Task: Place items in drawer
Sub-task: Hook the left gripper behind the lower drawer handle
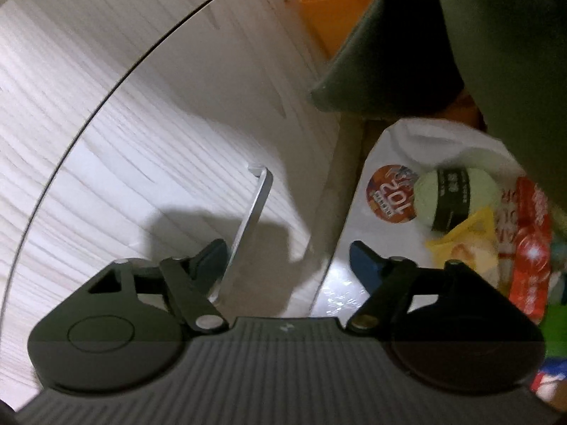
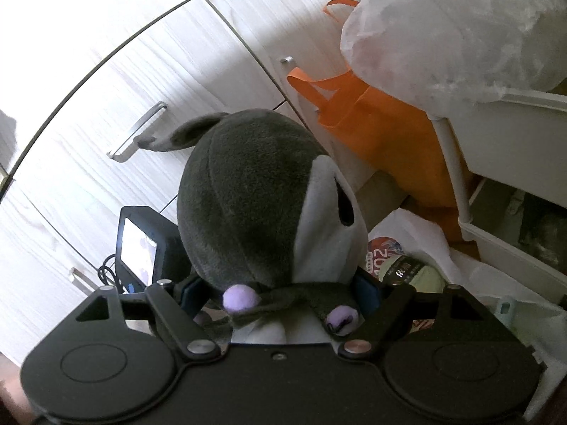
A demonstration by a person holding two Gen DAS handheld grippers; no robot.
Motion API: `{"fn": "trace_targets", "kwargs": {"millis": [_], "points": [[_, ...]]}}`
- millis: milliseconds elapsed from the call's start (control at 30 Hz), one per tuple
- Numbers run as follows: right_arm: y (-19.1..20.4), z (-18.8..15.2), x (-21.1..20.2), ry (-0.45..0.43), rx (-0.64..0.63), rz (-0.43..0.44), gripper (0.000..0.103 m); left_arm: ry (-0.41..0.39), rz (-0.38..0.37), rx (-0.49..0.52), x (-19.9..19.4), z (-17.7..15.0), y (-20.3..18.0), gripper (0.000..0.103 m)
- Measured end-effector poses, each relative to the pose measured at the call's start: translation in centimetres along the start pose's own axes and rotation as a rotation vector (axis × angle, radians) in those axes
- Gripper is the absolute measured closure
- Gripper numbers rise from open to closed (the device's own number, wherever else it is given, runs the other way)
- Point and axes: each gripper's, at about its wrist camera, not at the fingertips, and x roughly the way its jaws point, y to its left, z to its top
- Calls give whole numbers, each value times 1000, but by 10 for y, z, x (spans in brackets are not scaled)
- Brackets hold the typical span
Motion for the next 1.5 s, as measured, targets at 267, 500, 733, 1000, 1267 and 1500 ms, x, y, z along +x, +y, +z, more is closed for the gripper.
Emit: {"fn": "trace_targets", "kwargs": {"millis": [267, 500, 733, 1000, 1267, 1500], "points": [[-17, 2, 9, 12, 60, 5, 17, -22, 22, -71, -1, -3, 10, 57], [-29, 4, 19, -33, 49, -29, 17, -46, -55, -180, -1, -3, 21, 48], [-32, 4, 20, -42, 57, -49, 17, -20, 15, -117, 5, -1, 3, 48], [-31, 5, 15, -42, 47, -56, 17, -27, 9, -155, -6, -2, -10, 48], [-32, 3, 11, -16, 66, -85, 17, -34, -15, -116, -26, -1, -32, 47], [-33, 2, -1, -8, 97, -80, 17, -52, -6, -82, -38, -6, -51, 47]]}}
